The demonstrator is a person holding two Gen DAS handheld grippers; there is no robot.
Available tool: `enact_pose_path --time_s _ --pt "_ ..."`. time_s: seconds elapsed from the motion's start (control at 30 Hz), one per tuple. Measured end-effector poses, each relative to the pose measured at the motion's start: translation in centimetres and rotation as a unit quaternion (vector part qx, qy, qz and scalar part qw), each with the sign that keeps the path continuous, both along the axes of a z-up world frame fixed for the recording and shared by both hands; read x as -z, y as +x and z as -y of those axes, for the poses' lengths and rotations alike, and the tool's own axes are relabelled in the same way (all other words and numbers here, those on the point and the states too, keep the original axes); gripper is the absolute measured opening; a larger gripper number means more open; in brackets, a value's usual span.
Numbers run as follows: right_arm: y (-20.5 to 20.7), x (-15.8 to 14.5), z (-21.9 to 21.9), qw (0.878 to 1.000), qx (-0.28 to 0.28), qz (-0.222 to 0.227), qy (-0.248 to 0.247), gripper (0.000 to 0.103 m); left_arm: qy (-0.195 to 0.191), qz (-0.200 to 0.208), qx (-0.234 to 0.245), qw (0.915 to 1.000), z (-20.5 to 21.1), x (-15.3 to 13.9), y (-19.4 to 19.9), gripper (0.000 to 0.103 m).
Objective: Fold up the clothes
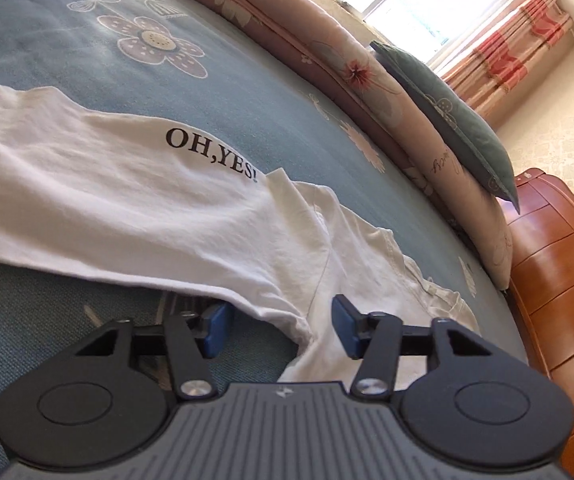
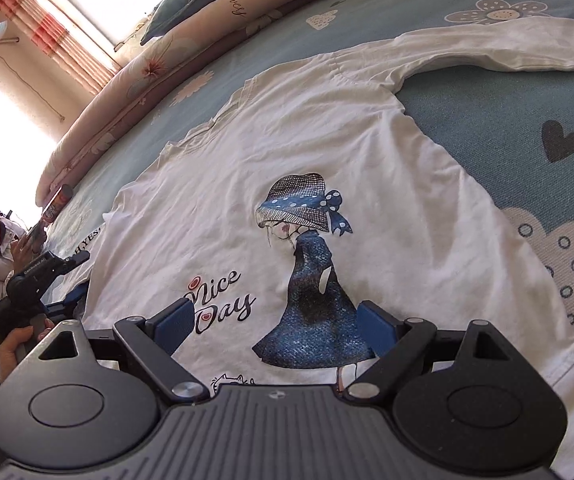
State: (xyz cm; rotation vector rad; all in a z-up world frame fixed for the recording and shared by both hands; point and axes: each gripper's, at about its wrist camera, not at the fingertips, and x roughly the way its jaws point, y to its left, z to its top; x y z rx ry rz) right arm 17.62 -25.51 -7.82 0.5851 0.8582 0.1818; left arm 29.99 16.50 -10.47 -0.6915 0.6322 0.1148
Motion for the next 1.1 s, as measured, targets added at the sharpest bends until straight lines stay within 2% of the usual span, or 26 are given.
enact_pose_path --time_s 0.1,0.17,0.27,0.4,0.5,0.57,0.6,0.67,0.73,0.77,0.87,0.97,1.07,1.1 --pt "0.2 0.2 0.1 1.000 0.002 0.002 0.005 0.095 0.004 0.000 -0.036 0.9993 -0.5 0.3 -0.3 0.002" --pt "0.4 0.2 0.1 1.000 -0.003 0.004 0.002 0.095 0.021 0.005 -0.067 0.9975 -1.2 -0.1 -0.8 0.002" --pt "0.5 0.2 0.0 1.000 -0.005 0.007 -0.002 0.095 0.024 0.002 -0.065 0.9976 -2.1 -0.2 -0.9 0.002" --pt "0.5 0.1 -0.2 1.000 -0.009 0.011 -0.010 0.096 0.051 -0.013 -0.041 0.9978 -1.5 -1.3 -1.3 0.007" --pt "0.4 0.0 -0.6 1.000 -0.015 0.013 -0.023 0.096 0.086 -0.019 -0.019 0.9959 -0.4 -2.9 -2.6 0.014" --pt "0.4 0.0 -0.7 0.999 -0.019 0.015 -0.028 0.096 0.101 0.002 0.019 0.9947 0.8 -4.0 -2.9 0.016" --pt "0.4 0.1 -0.8 0.999 -0.020 0.016 -0.028 0.097 0.107 0.014 0.039 0.9934 1.4 -4.5 -3.0 0.023" --pt "0.3 0.1 -0.7 0.999 -0.018 0.017 -0.026 0.098 0.091 0.029 0.082 0.9921 2.5 -4.9 -2.0 0.029" --pt "0.2 0.1 -0.7 0.999 -0.017 0.017 -0.025 0.098 0.075 0.027 0.114 0.9902 3.6 -4.4 -0.5 0.030" --pt "0.1 0.1 -0.7 0.999 -0.017 0.017 -0.024 0.098 0.076 0.014 0.118 0.9899 3.9 -3.9 0.1 0.030" --pt "-0.1 0.0 -0.6 0.999 -0.019 0.016 -0.022 0.098 0.088 -0.035 0.120 0.9882 4.7 -2.3 2.2 0.029" --pt "-0.2 0.1 -0.3 1.000 -0.020 0.015 -0.015 0.098 0.114 -0.048 0.113 0.9858 4.0 -1.7 2.7 0.021" --pt "-0.1 0.1 -0.2 1.000 -0.020 0.016 -0.013 0.098 0.125 -0.057 0.125 0.9826 4.2 -1.9 2.3 0.021" --pt "-0.1 0.1 -0.3 1.000 -0.021 0.016 -0.013 0.098 0.129 -0.059 0.129 0.9815 4.2 -2.0 2.1 0.024"
